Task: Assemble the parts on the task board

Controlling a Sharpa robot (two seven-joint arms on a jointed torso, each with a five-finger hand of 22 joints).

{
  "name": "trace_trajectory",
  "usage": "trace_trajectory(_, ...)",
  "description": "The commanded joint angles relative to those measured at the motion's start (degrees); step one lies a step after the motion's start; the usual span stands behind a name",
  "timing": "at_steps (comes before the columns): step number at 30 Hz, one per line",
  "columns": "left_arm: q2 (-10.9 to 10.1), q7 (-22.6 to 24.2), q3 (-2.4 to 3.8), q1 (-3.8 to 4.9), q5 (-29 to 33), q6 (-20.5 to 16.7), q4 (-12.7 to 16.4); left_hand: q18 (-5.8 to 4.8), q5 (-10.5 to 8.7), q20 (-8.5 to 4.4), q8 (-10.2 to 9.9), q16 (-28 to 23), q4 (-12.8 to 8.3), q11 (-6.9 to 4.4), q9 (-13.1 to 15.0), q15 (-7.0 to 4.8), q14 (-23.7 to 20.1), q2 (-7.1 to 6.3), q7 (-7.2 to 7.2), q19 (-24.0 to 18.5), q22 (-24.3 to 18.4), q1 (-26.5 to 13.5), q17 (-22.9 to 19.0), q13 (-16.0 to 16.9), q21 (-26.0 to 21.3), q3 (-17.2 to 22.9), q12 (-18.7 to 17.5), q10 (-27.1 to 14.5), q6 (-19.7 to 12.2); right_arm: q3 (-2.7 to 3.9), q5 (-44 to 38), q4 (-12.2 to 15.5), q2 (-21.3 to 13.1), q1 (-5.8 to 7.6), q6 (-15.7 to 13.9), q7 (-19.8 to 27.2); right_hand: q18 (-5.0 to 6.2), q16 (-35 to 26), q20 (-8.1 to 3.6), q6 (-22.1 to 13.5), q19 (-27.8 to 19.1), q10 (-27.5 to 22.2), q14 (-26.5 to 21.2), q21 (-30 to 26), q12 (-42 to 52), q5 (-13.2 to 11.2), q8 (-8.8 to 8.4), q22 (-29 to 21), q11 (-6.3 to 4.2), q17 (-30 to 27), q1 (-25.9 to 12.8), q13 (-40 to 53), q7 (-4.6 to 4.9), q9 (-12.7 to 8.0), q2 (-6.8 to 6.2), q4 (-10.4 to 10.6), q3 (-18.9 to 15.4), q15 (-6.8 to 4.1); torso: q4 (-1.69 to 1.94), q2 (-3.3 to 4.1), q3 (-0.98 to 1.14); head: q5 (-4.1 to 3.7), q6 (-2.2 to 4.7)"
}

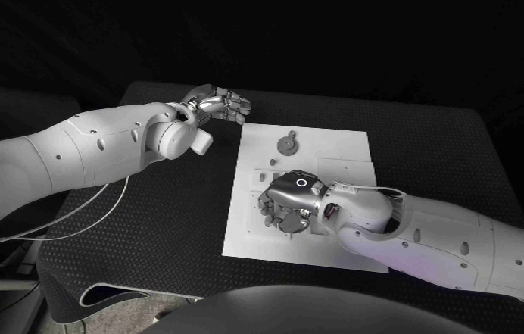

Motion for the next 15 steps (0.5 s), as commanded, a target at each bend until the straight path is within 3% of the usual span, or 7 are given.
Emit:
trace_trajectory(1, 0.1, 0.4, 0.06, 0.07, 0.3, 0.8, 0.1, 0.45, 0.25, 0.12, 0.4, -0.4, 0.1, 0.08, -0.1, 0.20, 0.3, -0.05, -0.09, 0.0, -0.1, -0.1, 0.1, -0.1, 0.3, -0.1, 0.3, -0.5, -0.3, -0.17, -0.4, -0.1, 0.0, -0.17, 1.6, 0.3, 0.47, 0.3, -0.06, 0.3, 0.5, 1.5, 1.0, 0.3, 1.1, 0.3, 0.17, 1.3, -1.19, 0.1, 2.0, 3.1, 0.11, 0.1, 1.80, 0.0, 0.2, -1.32, -0.01, 0.01, -0.03, -0.01, 0.00)
trace_trajectory(15, 0.0, 0.3, 0.05, 0.07, 0.3, 0.8, 0.1, 0.45, 0.25, 0.12, 0.4, -0.4, 0.1, 0.08, -0.1, 0.20, 0.3, -0.04, -0.09, 0.0, -0.1, -0.1, 0.2, -0.1, 0.3, -0.1, 0.3, -0.5, -0.3, -0.17, -0.1, 0.5, 0.0, -0.17, 1.2, 0.6, 0.47, 0.4, -0.07, 0.3, 0.5, 1.5, 1.0, 0.3, 1.1, 0.3, 0.17, 1.3, -1.20, 0.1, 2.0, 3.2, 0.10, 0.2, 1.80, 0.0, 0.2, -1.33, 0.02, 0.00, -0.03, 0.04, 0.00)
